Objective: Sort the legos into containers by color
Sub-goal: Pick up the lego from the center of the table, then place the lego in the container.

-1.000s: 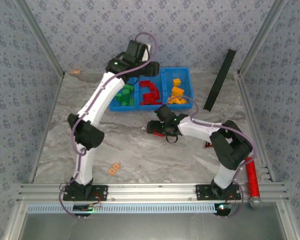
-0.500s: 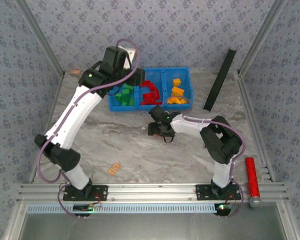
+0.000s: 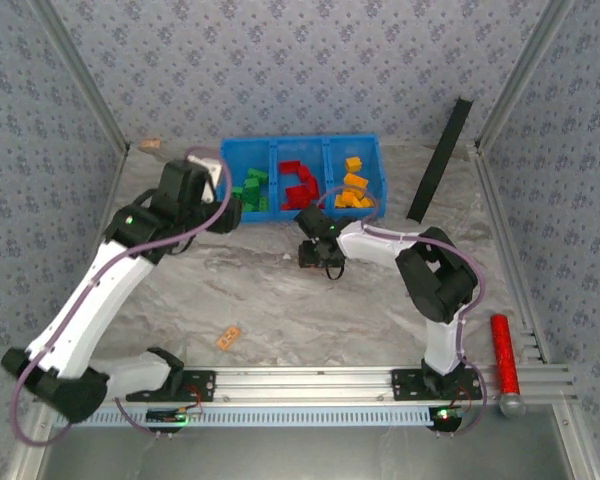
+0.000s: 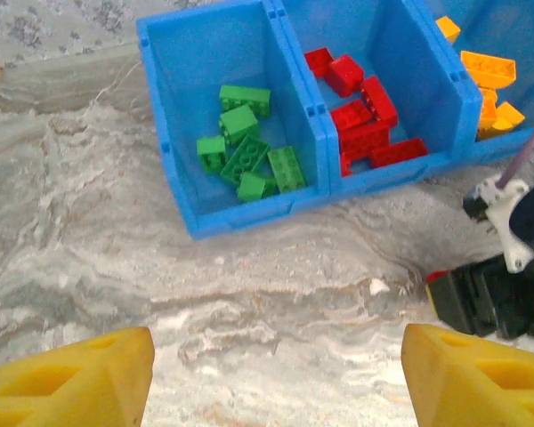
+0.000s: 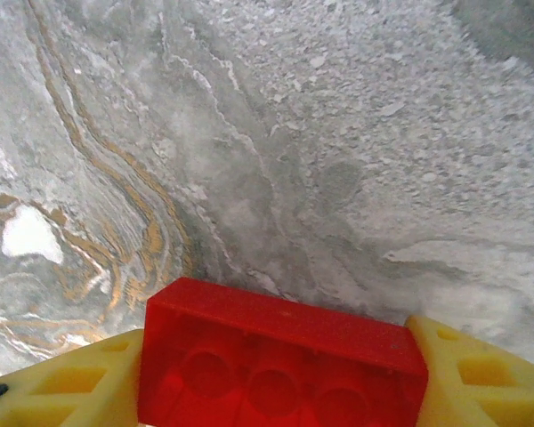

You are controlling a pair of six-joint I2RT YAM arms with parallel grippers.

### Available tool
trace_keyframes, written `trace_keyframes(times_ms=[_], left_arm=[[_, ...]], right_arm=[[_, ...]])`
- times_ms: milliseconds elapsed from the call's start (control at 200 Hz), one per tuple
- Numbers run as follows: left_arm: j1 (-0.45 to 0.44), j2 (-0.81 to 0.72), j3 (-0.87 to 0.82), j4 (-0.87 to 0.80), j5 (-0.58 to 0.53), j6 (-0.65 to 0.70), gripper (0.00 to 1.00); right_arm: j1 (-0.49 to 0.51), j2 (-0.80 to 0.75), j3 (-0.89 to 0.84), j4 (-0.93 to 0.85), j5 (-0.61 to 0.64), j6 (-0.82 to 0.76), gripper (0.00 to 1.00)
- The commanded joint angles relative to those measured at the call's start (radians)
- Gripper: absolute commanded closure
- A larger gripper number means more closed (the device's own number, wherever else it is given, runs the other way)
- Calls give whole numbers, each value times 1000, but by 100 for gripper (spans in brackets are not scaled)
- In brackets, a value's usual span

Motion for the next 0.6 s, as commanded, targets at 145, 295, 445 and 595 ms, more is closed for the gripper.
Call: trace_keyframes(times_ms=[145, 295, 445, 595], left_arm=[[3, -219, -209, -136, 35, -63, 25], [3, -275, -234, -135, 30, -43, 22], [3, -273, -196, -159, 3, -27, 22], [4, -290, -165, -199, -1, -17, 22]], right_arm=[[-33, -83, 325, -166, 77, -373, 53], [-45, 4, 489, -99, 77, -584, 50], [-81, 140, 671, -106, 70, -669, 50], [-102, 276, 813, -113, 75, -741, 50]])
